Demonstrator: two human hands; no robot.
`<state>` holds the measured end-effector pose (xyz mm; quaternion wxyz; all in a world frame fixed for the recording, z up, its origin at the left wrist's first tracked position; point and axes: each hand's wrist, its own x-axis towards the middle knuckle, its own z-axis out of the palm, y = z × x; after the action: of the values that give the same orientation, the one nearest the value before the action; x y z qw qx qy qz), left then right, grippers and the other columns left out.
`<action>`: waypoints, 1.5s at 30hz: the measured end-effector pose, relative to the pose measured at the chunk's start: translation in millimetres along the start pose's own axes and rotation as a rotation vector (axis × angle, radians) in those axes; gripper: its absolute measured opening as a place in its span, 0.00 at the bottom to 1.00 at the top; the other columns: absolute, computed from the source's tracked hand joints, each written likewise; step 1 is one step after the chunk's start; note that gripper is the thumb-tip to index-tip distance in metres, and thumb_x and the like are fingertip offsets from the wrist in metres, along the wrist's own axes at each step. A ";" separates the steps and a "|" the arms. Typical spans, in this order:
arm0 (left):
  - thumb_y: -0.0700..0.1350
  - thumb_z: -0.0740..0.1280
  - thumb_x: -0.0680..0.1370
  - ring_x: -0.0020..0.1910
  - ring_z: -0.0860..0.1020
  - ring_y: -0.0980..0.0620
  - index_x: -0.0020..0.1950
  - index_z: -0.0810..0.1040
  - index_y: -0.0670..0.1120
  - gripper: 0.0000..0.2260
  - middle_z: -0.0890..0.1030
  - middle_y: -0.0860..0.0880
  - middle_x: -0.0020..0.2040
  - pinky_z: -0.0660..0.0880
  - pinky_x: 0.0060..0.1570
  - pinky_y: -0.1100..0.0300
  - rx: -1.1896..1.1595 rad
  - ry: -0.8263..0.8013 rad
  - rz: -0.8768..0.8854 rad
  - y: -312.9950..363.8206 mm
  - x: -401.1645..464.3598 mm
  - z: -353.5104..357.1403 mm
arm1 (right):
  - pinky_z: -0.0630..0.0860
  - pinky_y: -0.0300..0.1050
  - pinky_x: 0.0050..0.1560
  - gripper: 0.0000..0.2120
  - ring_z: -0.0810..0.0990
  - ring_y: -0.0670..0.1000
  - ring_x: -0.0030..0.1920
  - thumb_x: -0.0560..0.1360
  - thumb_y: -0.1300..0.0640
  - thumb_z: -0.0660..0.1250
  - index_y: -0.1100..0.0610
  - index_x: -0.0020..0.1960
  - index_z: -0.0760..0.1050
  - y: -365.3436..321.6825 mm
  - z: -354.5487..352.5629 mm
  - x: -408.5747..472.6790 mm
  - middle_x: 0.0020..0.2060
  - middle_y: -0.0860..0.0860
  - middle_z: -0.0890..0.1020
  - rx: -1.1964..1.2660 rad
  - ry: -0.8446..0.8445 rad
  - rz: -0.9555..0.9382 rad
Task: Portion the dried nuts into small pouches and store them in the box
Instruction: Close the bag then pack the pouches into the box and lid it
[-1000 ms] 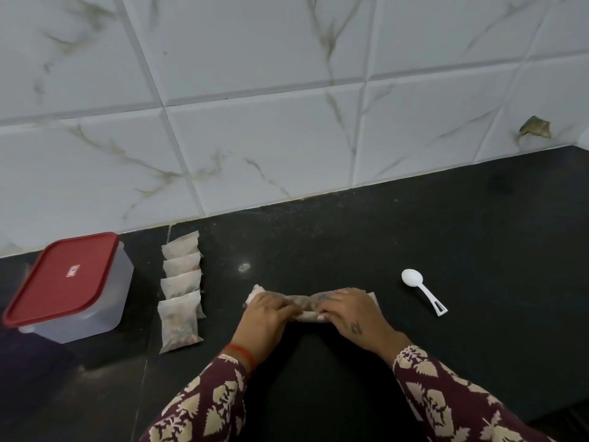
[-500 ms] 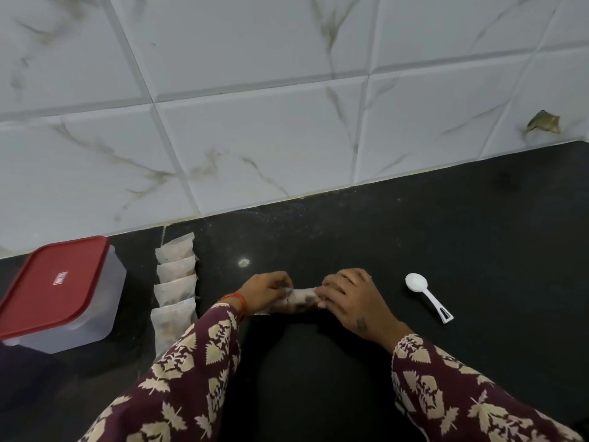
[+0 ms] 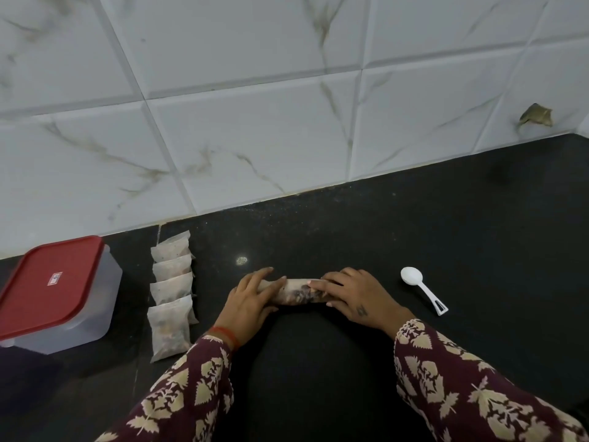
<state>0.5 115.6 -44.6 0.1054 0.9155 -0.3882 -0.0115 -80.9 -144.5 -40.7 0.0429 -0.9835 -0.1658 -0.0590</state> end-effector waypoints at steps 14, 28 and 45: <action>0.45 0.67 0.76 0.64 0.71 0.43 0.69 0.71 0.54 0.21 0.75 0.48 0.65 0.72 0.53 0.48 0.225 -0.044 0.348 64.5 102.9 -13.5 | 0.76 0.44 0.38 0.27 0.79 0.48 0.42 0.71 0.40 0.54 0.50 0.64 0.74 2.9 -10.6 -80.1 0.50 0.46 0.82 0.106 0.217 0.449; 0.64 0.57 0.73 0.77 0.42 0.51 0.75 0.45 0.60 0.35 0.48 0.54 0.78 0.41 0.73 0.49 -0.040 -0.317 0.399 96.2 144.6 16.3 | 0.69 0.53 0.67 0.28 0.68 0.53 0.69 0.76 0.45 0.54 0.50 0.74 0.58 -21.9 9.7 -114.4 0.70 0.51 0.70 -0.002 0.274 0.618; 0.78 0.40 0.63 0.77 0.40 0.47 0.72 0.34 0.62 0.42 0.41 0.57 0.78 0.45 0.73 0.38 0.042 -0.152 0.241 92.8 95.3 -3.9 | 0.56 0.50 0.73 0.40 0.55 0.51 0.75 0.68 0.24 0.36 0.41 0.76 0.47 -23.0 -39.7 -101.4 0.77 0.46 0.53 0.286 0.097 0.593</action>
<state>1.7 -14.5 -16.3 0.0570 0.8607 -0.5024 -0.0601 -187.6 -159.6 -13.2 0.2036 -0.9689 0.1234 -0.0671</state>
